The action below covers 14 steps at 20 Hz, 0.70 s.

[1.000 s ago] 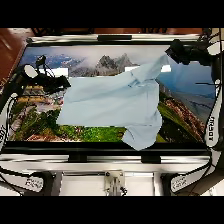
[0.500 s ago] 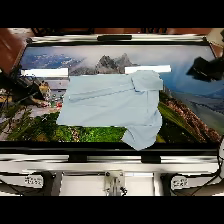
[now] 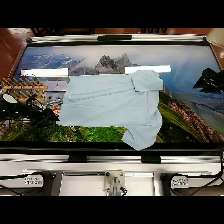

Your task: Fold the shirts.

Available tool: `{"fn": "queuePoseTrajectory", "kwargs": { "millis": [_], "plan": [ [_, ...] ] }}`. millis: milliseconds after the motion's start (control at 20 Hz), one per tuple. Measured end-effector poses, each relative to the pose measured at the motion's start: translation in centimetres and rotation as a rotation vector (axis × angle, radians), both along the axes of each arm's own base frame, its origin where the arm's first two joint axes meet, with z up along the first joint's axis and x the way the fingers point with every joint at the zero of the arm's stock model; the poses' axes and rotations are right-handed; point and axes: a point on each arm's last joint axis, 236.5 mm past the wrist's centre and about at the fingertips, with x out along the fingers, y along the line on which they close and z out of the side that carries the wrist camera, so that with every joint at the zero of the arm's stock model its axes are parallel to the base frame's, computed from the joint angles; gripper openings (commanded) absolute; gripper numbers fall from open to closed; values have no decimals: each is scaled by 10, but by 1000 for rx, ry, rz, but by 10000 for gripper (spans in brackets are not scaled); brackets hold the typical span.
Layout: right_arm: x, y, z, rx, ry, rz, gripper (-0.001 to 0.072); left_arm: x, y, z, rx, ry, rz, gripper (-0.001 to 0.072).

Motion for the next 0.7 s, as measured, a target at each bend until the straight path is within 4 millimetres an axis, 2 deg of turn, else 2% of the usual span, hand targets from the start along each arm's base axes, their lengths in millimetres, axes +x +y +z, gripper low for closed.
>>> {"fn": "queuePoseTrajectory", "kwargs": {
  "millis": [250,300,350,400,450,600,700],
  "plan": [
    [-1,0,0,4,7,-14,444,9,-21,-10,-65,-43,20,660],
    [-1,0,0,5,9,-17,444,11,-24,-12,-67,-46,18,567],
    [-2,0,0,7,13,-20,444,14,-27,-16,-65,-56,18,406],
    [-5,1,0,9,25,-21,445,16,-28,-20,-57,-61,13,134],
    [-8,1,-2,10,41,-20,446,16,-29,-25,-46,-63,8,30],
    [-24,4,-22,24,115,-15,463,16,-36,-26,-55,-59,0,28],
    [-51,15,-51,70,229,0,463,16,-37,-26,-53,-60,-4,29]
  ]
}}
